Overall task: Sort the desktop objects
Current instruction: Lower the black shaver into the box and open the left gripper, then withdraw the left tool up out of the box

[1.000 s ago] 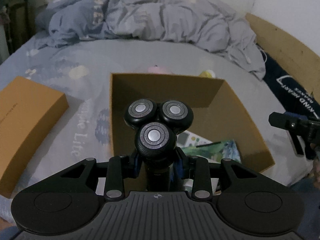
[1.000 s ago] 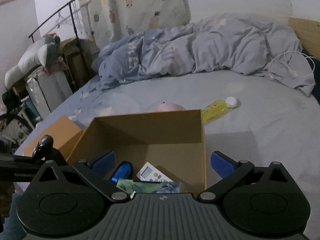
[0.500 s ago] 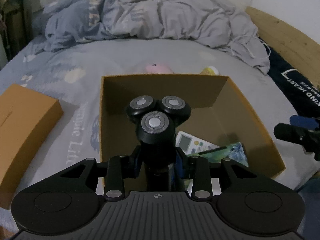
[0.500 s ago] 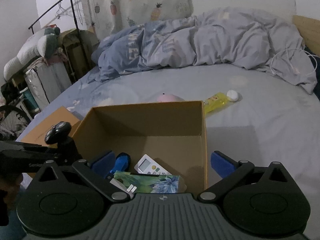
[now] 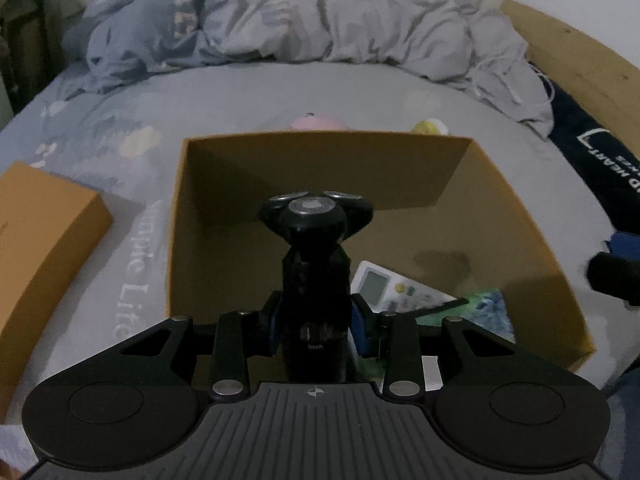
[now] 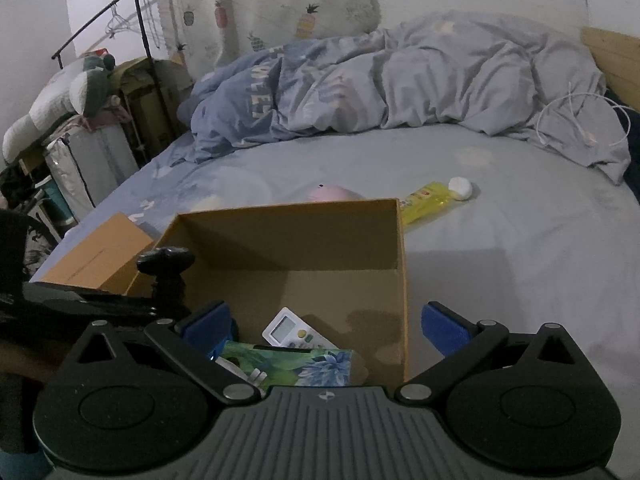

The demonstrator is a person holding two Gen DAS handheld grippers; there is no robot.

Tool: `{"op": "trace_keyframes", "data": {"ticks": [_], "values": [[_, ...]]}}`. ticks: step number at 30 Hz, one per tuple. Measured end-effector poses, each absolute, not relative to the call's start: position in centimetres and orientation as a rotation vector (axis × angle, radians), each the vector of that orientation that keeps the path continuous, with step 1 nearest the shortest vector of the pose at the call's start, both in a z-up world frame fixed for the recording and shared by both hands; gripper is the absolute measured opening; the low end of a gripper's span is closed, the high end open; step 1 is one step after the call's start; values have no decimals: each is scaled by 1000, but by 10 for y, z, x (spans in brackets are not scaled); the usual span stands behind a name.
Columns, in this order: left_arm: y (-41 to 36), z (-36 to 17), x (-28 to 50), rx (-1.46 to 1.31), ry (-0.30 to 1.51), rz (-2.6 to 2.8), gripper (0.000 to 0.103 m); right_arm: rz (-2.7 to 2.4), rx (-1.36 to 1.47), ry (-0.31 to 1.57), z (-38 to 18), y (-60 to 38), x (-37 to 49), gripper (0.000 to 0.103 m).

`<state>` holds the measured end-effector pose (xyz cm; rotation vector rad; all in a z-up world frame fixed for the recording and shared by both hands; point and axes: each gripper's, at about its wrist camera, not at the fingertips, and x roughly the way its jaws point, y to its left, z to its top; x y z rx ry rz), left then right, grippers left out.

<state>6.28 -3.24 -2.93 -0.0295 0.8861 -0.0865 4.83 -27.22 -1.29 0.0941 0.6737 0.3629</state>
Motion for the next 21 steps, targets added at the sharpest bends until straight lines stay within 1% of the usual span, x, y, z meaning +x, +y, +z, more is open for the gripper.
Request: {"op": "trace_keyframes", "data": {"ticks": [6,21], "values": [[-30,-54,66,3,960,-73,37,360,99,678,-14,-274,50,103],[-37,-76,79,50,1015,-39,38,361,91,684,-14,-274,49,103]]}}
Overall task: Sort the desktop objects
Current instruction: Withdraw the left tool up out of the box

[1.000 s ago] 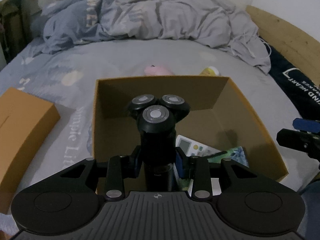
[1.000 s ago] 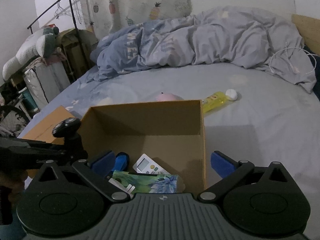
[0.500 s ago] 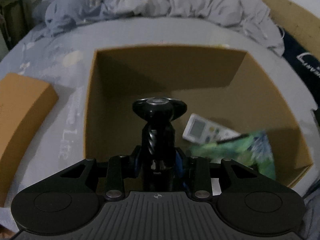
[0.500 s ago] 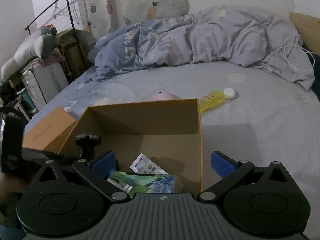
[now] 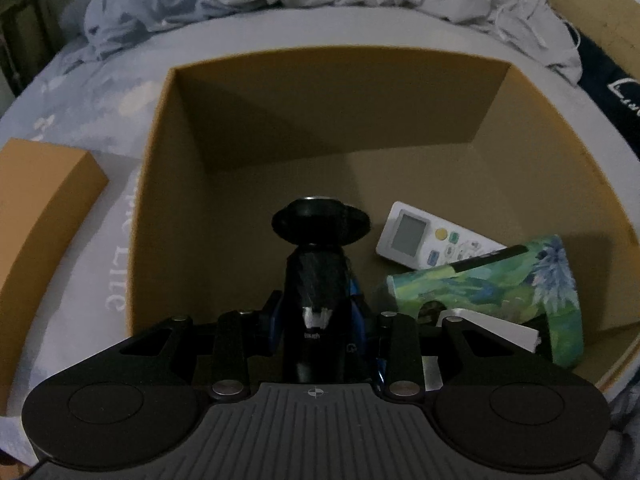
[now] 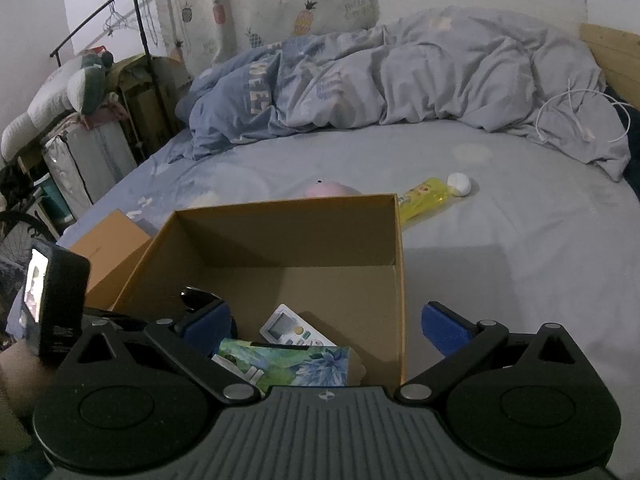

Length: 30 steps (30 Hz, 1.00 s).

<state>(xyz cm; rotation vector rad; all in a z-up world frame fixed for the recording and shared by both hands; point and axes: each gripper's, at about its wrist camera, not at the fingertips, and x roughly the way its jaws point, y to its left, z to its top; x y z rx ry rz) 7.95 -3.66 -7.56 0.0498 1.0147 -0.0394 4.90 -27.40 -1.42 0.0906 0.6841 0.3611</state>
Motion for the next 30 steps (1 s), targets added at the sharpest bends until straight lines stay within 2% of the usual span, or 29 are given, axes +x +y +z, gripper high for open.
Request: {"op": "trace_keyframes", "data": {"ticks": [8,16,30], "values": [[-36,-76,82,39,1019,-29,39,363,89,688,-14,-277,50,103],[-41,-76,80,71,1013,-22,51,365,87,687,-16,-277,51,103],[-41,-68,74,38,989,-46,59,367,83,687,-15,-281,52,103]]}}
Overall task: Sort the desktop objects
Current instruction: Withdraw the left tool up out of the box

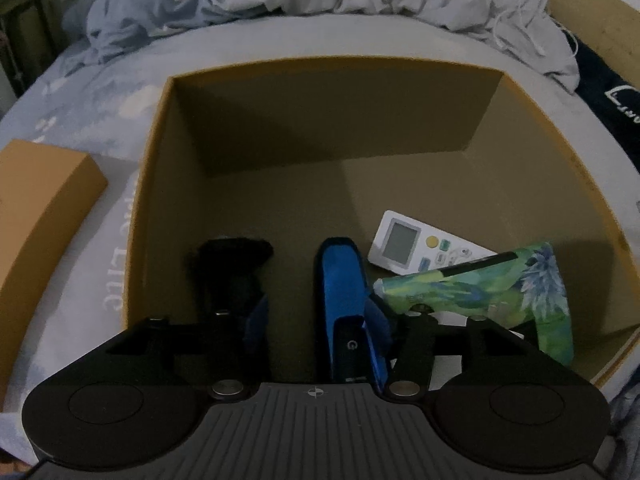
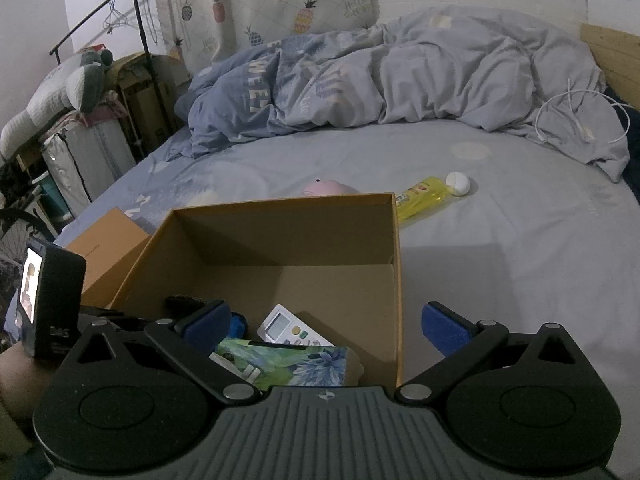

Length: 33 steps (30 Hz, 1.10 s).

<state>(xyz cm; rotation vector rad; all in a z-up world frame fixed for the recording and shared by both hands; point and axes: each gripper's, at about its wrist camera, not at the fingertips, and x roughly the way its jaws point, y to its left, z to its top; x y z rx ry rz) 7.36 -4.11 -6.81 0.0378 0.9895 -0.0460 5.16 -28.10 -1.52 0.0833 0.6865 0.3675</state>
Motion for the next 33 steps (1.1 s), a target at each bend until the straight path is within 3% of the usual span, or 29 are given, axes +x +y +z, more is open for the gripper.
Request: {"op": "trace_keyframes", "data": {"ticks": [11,12,13,14,33], "values": [[-48,-57,66,20,958,-76,79,366,79,688,-16,-280,52,103],[-49,-55,64,28,951,-66,84,365,78,688,-16,-279,52,103],[-50,-53,64,46,939,-44,98,365,77,688,-16,-279,52,103],[-51,-50,62,62,923,-24,103,365,77,688,-16,-279,52,103],[-28,-29,55,-81,861,-19,103,357,49,691,-17,-275,51,103]]}}
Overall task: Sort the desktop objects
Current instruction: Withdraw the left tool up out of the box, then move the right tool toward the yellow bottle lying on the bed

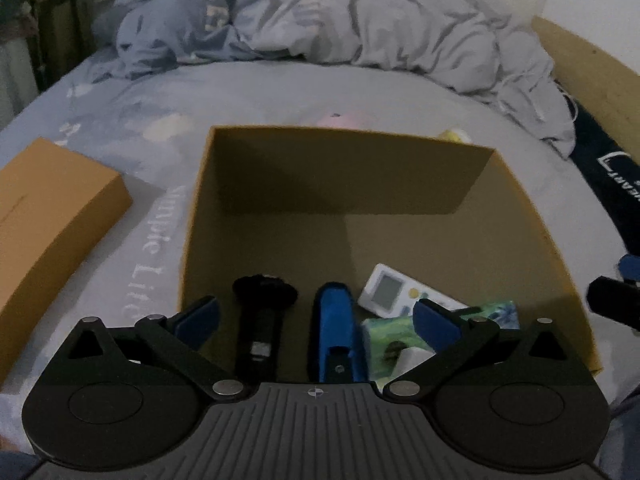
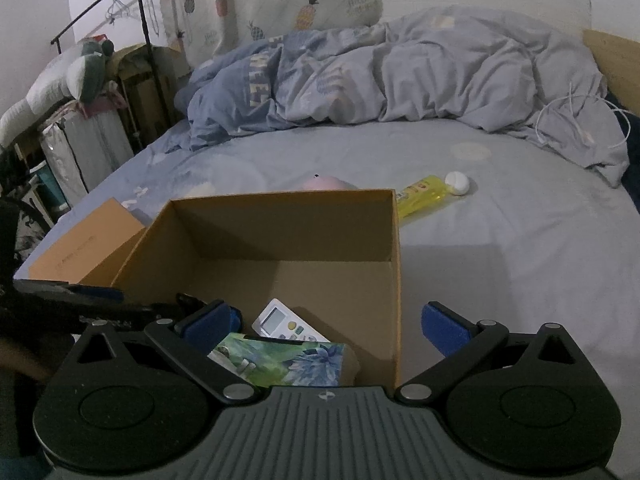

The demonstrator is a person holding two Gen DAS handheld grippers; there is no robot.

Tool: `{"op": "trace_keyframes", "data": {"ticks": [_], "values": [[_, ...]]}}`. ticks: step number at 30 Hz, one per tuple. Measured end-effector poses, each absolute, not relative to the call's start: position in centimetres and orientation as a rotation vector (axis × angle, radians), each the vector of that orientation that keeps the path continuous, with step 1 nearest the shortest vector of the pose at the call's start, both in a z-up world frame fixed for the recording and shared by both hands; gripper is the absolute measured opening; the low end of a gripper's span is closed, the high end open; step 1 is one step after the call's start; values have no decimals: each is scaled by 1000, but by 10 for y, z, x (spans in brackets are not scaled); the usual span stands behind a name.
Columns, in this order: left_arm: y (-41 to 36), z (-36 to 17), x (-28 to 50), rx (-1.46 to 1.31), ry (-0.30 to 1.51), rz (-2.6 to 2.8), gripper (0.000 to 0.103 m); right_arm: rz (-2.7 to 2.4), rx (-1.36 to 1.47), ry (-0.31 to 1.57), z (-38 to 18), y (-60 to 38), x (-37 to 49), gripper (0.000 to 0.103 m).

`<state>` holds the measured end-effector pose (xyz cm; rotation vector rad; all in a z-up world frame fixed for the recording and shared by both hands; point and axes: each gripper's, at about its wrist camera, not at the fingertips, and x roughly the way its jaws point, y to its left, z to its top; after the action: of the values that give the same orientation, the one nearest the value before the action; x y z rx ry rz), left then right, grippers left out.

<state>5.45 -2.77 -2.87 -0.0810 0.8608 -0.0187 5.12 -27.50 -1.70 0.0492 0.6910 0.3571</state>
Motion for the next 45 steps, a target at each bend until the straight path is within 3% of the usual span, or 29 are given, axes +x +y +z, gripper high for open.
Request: {"op": "trace_keyframes", "data": {"ticks": [25,45], "values": [[-13,-37,60,-151,820,-26,103,289,63,680,-22,-283,59,103],[-15,-25,66,-173,772,-73,103,197,310,731,-27,-329,96,103]]}}
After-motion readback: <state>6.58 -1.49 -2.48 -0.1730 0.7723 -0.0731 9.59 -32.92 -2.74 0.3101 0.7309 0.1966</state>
